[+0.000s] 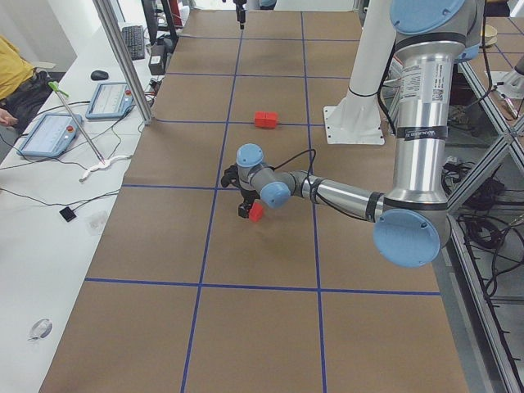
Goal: Form red blocks into L shape at center
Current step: 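Grasp the last red cube with the left gripper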
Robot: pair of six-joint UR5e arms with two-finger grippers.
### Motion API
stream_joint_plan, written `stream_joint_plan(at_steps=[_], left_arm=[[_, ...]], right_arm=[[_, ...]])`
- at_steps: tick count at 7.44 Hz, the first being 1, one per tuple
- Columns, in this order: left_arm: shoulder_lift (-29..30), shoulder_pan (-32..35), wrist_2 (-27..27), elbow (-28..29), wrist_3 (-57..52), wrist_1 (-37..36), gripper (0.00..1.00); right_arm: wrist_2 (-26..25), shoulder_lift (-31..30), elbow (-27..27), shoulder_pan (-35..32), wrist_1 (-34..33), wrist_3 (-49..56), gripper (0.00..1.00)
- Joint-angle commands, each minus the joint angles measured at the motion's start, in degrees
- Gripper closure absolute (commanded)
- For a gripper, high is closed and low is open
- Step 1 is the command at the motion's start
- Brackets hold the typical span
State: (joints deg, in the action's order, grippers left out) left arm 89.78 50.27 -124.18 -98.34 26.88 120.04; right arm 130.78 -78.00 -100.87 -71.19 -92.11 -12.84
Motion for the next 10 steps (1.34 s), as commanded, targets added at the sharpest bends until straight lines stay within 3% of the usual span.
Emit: stream_joint_plan(at_steps=[1,5,7,8,9,10], left_arm=[[-0.13,-0.17,0.17,-0.01,-0.25,0.11,0.16],[-0.74,-1.57,1.92,-0.45,-0.43,0.11,0.20],[-1.18,-1.75,1.93,-0.45,-0.43,0.11,0.40],[-1.45,-1.75,2.01,-0.53,-0.43,0.11,0.55],[-1.45,-1.75,1.93,-0.62,-0.43,0.11,0.84],[-1.01,-1.75,1.58,-0.97,-0.34,0.02,1.00]], right_arm=[[0.00,-0.05,-0.03,0.00,0.00,-0.08,0.00],[0.00,0.04,0.06,0.00,0.00,-0.17,0.00],[0.00,0.04,0.06,0.00,0.00,-0.17,0.00],[0.00,0.04,0.06,0.00,0.00,0.01,0.00],[0.09,0.04,0.14,0.00,0.00,0.18,0.00],[0.18,0.04,0.14,-0.35,0.00,0.27,0.00]])
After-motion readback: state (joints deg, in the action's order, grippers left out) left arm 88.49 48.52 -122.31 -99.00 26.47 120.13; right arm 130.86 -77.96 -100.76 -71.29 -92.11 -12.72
